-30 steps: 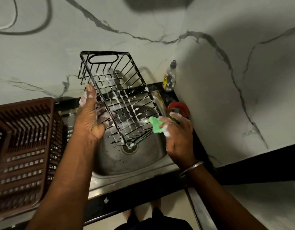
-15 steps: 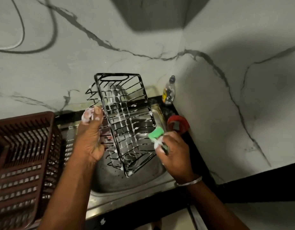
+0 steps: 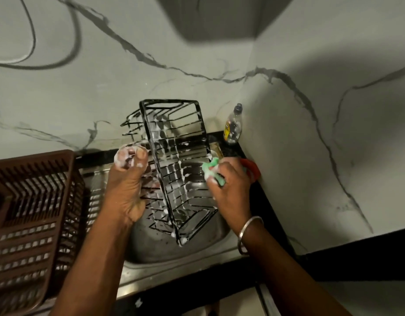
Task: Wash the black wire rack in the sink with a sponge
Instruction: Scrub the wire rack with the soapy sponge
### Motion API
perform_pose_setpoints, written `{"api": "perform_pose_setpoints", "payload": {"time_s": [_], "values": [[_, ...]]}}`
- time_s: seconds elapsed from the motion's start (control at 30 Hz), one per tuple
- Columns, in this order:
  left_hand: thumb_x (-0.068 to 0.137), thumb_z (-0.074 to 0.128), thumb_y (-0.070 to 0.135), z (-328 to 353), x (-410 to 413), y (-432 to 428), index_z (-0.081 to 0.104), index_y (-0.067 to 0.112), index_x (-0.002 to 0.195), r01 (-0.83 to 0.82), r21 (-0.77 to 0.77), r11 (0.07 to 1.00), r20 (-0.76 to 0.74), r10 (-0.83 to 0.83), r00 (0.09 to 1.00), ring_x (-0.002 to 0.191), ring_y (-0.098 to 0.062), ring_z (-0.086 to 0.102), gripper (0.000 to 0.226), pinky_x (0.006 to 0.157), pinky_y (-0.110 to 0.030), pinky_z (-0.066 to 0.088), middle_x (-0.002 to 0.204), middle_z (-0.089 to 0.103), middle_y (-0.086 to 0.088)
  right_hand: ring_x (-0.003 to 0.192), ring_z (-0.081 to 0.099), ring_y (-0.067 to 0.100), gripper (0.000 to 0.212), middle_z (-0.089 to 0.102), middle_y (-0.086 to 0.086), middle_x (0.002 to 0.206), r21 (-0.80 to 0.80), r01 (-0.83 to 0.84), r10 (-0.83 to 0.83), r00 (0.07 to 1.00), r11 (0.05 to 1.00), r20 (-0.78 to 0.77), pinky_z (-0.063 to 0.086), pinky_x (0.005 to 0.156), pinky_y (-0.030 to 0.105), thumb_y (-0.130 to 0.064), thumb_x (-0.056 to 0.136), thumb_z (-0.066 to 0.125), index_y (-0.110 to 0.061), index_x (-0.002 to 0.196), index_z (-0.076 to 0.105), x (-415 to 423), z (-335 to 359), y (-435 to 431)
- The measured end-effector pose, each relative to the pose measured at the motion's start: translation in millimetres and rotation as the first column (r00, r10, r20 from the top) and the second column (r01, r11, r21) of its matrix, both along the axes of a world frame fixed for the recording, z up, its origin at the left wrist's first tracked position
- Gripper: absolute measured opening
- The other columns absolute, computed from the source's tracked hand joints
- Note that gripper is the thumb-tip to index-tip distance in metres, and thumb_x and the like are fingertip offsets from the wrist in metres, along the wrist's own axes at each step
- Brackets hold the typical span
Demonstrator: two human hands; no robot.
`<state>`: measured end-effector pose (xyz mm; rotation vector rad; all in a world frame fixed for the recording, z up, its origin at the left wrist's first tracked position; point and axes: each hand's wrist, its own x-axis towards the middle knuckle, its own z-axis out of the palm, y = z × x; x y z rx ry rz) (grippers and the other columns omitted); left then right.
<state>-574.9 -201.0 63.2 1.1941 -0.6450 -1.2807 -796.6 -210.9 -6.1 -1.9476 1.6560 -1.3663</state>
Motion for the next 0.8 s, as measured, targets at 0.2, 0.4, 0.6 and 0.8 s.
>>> {"api": "perform_pose_setpoints", "payload": {"time_s": [0.2, 0.4, 0.6, 0.8], "values": [[0.036, 0.098, 0.077, 5.9, -0.6, 3.0, 0.066, 0.025, 0.108, 0.019, -0.065, 0.998, 0.054, -0.016, 0.998, 0.056, -0.004, 0.060, 0.093, 0.038, -0.018, 0.043, 0.079, 0.066, 0.010, 0.093, 0.061, 0.019, 0.015, 0.061, 0.004, 0.102, -0.032, -0.029, 0.031, 0.999, 0.999, 0.044, 0.052, 0.080, 0.026, 0.002, 0.083, 0.076, -0.006, 0.083, 0.064, 3.9, -8.3, 2.6], [0.033, 0.097, 0.078, -2.6, -3.3, 5.2, 0.073, 0.037, 0.094, 0.028, -0.022, 0.999, 0.080, -0.026, 0.996, 0.065, -0.007, 0.060, 0.078, 0.041, -0.021, 0.045, 0.078, 0.070, 0.014, 0.089, 0.060, 0.012, 0.019, 0.059, 0.000, 0.096, -0.014, -0.017, 0.019, 0.994, 1.000, 0.111, 0.051, 0.077, 0.027, 0.003, 0.084, 0.076, -0.009, 0.080, 0.061, 8.7, -8.6, -8.6], [0.036, 0.097, 0.079, -8.3, -3.0, 3.5, 0.069, 0.034, 0.102, 0.067, -0.008, 0.998, 0.122, -0.065, 0.990, 0.066, -0.008, 0.062, 0.084, 0.048, -0.026, 0.048, 0.081, 0.071, 0.011, 0.083, 0.060, 0.014, 0.025, 0.061, -0.003, 0.092, -0.025, 0.118, -0.110, 0.972, 0.993, 0.206, 0.046, 0.072, 0.019, -0.004, 0.089, 0.077, -0.016, 0.077, 0.059, 16.8, 24.2, -45.3], [0.058, 0.096, 0.058, -5.9, -5.7, 7.2, 0.068, 0.031, 0.104, 0.102, 0.026, 0.994, 0.162, -0.105, 0.981, 0.090, -0.018, 0.070, 0.061, 0.053, -0.025, 0.049, 0.103, 0.079, 0.001, 0.079, 0.059, 0.016, 0.028, 0.061, -0.002, 0.084, 0.025, 0.047, -0.051, 0.981, 0.999, 0.186, 0.049, 0.069, 0.034, -0.011, 0.090, 0.076, -0.021, 0.072, 0.057, 15.3, 9.1, -42.3]]}}
